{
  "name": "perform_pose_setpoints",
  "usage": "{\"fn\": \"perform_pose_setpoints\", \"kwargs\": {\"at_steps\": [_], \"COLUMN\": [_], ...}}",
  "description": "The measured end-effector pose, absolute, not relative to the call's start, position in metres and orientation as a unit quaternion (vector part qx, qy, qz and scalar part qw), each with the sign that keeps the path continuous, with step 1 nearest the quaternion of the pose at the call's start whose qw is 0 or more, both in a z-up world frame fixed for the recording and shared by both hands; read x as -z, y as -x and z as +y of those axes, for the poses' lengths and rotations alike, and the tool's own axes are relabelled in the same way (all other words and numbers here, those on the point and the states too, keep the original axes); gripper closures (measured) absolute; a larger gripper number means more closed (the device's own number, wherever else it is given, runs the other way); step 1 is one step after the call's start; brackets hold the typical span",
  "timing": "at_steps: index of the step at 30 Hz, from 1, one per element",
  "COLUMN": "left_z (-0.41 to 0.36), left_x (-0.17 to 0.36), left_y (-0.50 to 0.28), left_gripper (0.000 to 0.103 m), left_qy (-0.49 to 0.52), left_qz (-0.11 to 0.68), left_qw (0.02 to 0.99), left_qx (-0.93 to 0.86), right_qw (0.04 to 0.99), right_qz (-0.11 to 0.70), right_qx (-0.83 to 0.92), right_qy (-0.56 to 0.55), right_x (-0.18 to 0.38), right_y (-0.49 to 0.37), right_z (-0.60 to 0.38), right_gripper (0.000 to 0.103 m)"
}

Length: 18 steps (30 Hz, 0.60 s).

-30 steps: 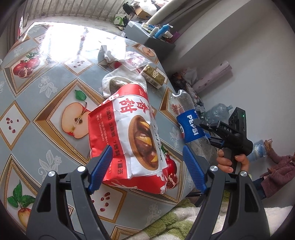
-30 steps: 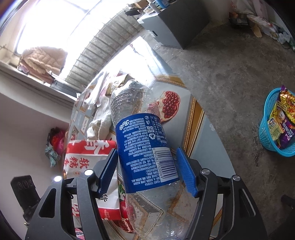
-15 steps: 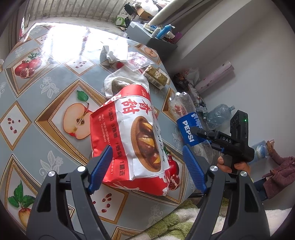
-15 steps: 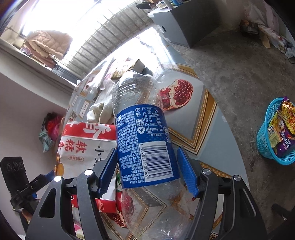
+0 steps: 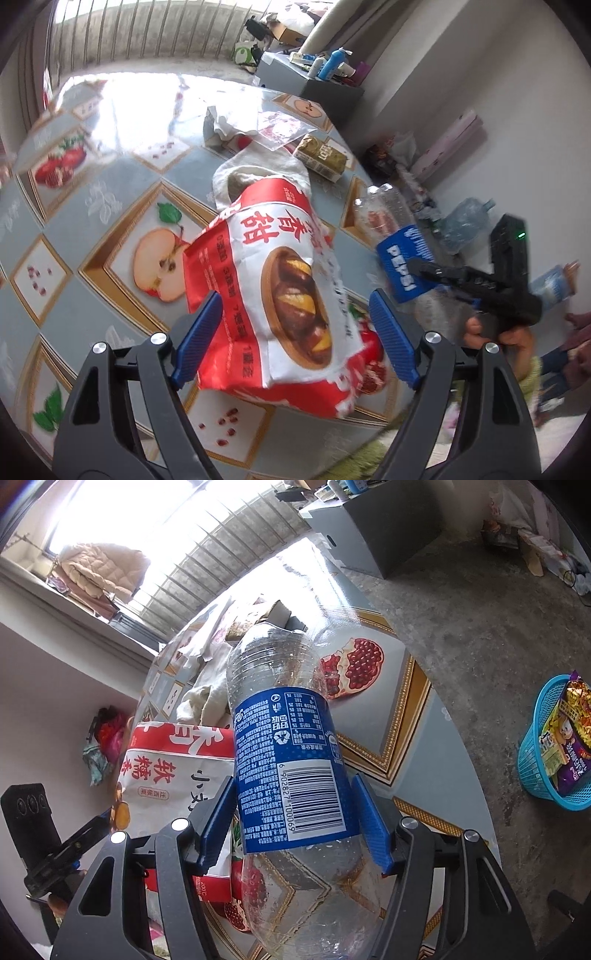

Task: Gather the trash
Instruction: 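Lift the paper bag with the left tool while the right tool holds the bottle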

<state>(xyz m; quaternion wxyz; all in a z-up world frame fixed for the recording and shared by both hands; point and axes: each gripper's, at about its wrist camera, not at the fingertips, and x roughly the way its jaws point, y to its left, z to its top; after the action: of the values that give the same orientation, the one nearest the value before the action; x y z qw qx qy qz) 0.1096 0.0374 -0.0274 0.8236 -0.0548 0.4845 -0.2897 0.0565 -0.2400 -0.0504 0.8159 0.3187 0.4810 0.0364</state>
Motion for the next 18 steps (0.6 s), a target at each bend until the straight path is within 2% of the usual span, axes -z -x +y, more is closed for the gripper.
{"fn": "perform_pose_setpoints", "kwargs": {"at_steps": [5,7,11,14,16,18], "left_z": [0.027,0.026,0.026,0.027,0.029,0.032], "left_x": [0.040,0.044,0.046,0.042,0.039,0.035], "left_y": [-0.117,-0.118,-0.117,-0.113,-0.112,-0.111], "left_gripper": [0.026,0.033,0.040,0.050,0.064,0.073], "left_qy": [0.005,-0.003,-0.012,-0.017,-0.019,-0.014], "left_qz": [0.481,0.483,0.474,0.465,0.459,0.457], "left_qw": [0.839,0.839,0.845,0.852,0.856,0.858], "left_qx": [0.253,0.250,0.248,0.241,0.235,0.234], "right_qw": [0.817,0.817,0.818,0.819,0.818,0.819], "right_qz": [0.479,0.479,0.478,0.474,0.470,0.467], "right_qx": [-0.035,-0.034,-0.034,-0.036,-0.039,-0.042], "right_qy": [-0.319,-0.319,-0.319,-0.322,-0.328,-0.332], "right_x": [0.050,0.051,0.051,0.050,0.050,0.050], "right_y": [-0.054,-0.054,-0.054,-0.053,-0.051,-0.048], "right_z": [-0.240,-0.240,-0.241,-0.242,-0.243,-0.243], "right_gripper": [0.041,0.042,0.043,0.044,0.044,0.045]}}
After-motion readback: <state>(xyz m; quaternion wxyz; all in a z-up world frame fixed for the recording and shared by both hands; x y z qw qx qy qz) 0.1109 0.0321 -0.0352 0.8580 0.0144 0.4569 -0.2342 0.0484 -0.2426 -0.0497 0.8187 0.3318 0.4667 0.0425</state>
